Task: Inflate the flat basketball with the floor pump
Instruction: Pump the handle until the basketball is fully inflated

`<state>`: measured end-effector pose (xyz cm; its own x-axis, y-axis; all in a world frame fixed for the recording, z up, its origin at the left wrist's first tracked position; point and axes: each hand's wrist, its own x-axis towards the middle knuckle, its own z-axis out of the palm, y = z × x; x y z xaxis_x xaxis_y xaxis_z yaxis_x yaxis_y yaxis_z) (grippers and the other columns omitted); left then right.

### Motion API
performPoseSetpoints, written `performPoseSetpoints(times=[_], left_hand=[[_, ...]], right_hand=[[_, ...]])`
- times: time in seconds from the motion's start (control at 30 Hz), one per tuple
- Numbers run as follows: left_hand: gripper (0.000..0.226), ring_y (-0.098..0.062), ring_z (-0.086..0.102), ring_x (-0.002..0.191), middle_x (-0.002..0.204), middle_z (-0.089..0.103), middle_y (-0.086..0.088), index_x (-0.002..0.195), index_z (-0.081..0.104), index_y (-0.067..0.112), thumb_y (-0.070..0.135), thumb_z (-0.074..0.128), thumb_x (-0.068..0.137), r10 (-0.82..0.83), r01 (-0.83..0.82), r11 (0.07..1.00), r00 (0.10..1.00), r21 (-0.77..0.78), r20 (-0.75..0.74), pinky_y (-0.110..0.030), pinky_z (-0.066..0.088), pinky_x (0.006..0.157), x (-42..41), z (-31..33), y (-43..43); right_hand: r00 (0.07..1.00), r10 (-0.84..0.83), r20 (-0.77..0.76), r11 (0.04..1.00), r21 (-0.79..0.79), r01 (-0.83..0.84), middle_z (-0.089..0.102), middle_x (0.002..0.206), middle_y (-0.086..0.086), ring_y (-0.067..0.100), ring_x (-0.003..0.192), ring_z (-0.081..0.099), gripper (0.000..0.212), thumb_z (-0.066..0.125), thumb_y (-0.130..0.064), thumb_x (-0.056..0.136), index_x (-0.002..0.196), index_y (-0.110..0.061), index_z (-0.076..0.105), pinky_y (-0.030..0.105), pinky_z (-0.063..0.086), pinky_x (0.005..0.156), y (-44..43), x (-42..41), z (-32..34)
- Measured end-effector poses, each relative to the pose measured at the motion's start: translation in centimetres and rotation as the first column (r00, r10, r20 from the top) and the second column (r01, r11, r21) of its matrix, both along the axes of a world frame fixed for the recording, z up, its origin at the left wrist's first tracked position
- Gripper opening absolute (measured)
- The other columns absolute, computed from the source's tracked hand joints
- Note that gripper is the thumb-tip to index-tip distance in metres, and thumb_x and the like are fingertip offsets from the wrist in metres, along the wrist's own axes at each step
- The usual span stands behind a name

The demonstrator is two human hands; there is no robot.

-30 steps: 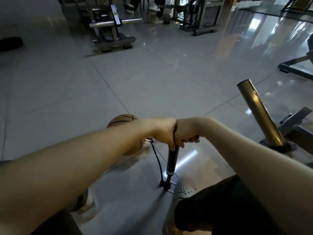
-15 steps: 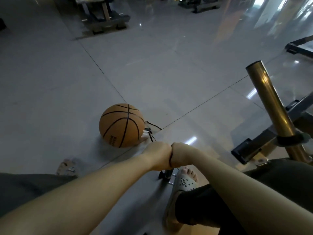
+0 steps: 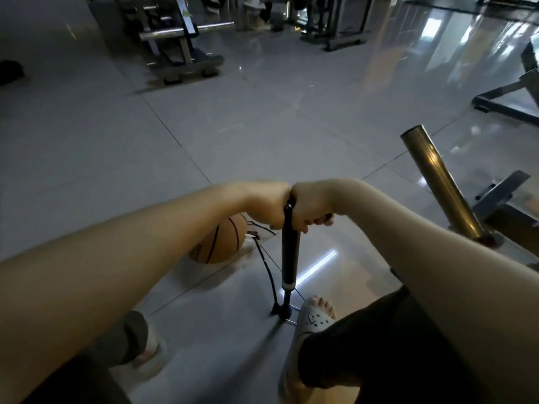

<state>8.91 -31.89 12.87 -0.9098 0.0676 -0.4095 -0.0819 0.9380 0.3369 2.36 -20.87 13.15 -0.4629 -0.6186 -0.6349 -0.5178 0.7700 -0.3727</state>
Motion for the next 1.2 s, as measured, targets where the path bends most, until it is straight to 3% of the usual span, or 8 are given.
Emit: performPoseSetpoints(times=[0.2,0.3,0.4,0.57,0.67,0.77,0.93,1.2], left_hand=[[0.019,-0.02,0.053,0.056,0.062,0.054,0.0,0.068,0.054,0.019,0.016,0.063,0.085,-0.016,0.013,0.997,0.999,-0.075,-0.04,-0.027,0.036,0.047,2.2,-10.1,1.5],[0.032,-0.015,0.042,0.053,0.062,0.043,0.001,0.062,0.038,0.02,0.011,0.052,0.089,-0.091,0.082,0.979,0.995,-0.186,-0.041,-0.026,0.034,0.051,2.8,-14.0,2.3],[0.021,-0.025,0.055,0.064,0.07,0.052,-0.001,0.07,0.044,0.017,0.011,0.054,0.087,-0.066,0.06,0.981,0.997,-0.186,-0.03,-0.027,0.037,0.054,3.3,-15.7,3.1],[0.008,-0.024,0.053,0.063,0.065,0.047,0.002,0.082,0.055,0.019,0.011,0.056,0.086,-0.026,0.03,0.984,0.999,-0.176,0.026,-0.027,0.039,0.051,4.1,-13.6,3.5],[0.016,-0.018,0.049,0.058,0.066,0.047,0.002,0.092,0.066,0.012,0.01,0.051,0.091,-0.076,0.091,0.975,0.994,-0.204,0.078,-0.026,0.037,0.05,4.7,-11.2,3.2],[0.007,-0.017,0.057,0.056,0.066,0.06,0.001,0.085,0.069,0.019,0.014,0.064,0.084,-0.009,0.008,0.991,1.0,-0.13,-0.008,-0.024,0.04,0.046,3.8,-6.3,1.8],[0.013,-0.014,0.059,0.061,0.07,0.063,0.002,0.082,0.067,0.02,0.008,0.072,0.078,0.023,-0.025,0.999,0.996,-0.022,-0.082,-0.027,0.044,0.051,1.3,1.8,-0.1],[0.015,-0.019,0.056,0.058,0.066,0.058,0.0,0.072,0.057,0.021,0.016,0.067,0.082,-0.007,-0.002,0.993,0.998,-0.122,-0.068,-0.027,0.044,0.048,1.0,-7.3,-0.1]], right_hand=[[0.999,0.038,0.002,0.993,0.108,-0.038,0.052,0.058,0.01,0.025,0.047,0.049,0.005,0.063,-0.002,0.066,0.063,-0.005,0.06,0.032,0.046,0.053,0.8,1.0,-10.3],[0.997,0.073,-0.025,0.99,0.123,-0.069,0.054,0.057,0.006,0.023,0.056,0.054,0.005,0.063,-0.005,0.074,0.069,-0.004,0.063,0.035,0.052,0.061,1.2,1.9,-13.6],[0.99,0.123,-0.071,0.982,0.152,-0.111,0.05,0.064,0.0,0.02,0.071,0.055,0.014,0.063,-0.009,0.084,0.072,-0.014,0.058,0.031,0.047,0.069,1.7,2.8,-15.7],[0.986,0.124,-0.116,0.976,0.195,-0.1,0.051,0.064,0.003,0.016,0.056,0.049,0.021,0.063,-0.009,0.083,0.065,-0.015,0.053,0.029,0.047,0.062,1.8,3.8,-14.4],[0.993,0.109,-0.051,0.967,0.236,-0.094,0.051,0.064,0.009,0.02,0.05,0.046,0.019,0.063,-0.006,0.082,0.065,-0.008,0.053,0.03,0.045,0.057,1.6,4.2,-11.5],[0.999,0.053,0.009,0.991,0.12,-0.053,0.048,0.065,0.011,0.021,0.046,0.041,0.003,0.061,-0.001,0.075,0.074,-0.003,0.059,0.027,0.039,0.048,1.2,2.9,-6.1],[0.999,-0.028,0.018,0.999,0.028,0.028,0.041,0.055,0.006,0.018,0.044,0.033,0.012,0.061,0.003,0.072,0.082,0.0,0.065,0.024,0.032,0.046,-0.3,0.8,2.6],[0.998,-0.065,0.021,0.995,0.079,0.063,0.044,0.055,0.009,0.021,0.043,0.038,0.008,0.059,0.002,0.065,0.062,-0.004,0.054,0.023,0.035,0.046,-0.7,0.8,-6.9]])
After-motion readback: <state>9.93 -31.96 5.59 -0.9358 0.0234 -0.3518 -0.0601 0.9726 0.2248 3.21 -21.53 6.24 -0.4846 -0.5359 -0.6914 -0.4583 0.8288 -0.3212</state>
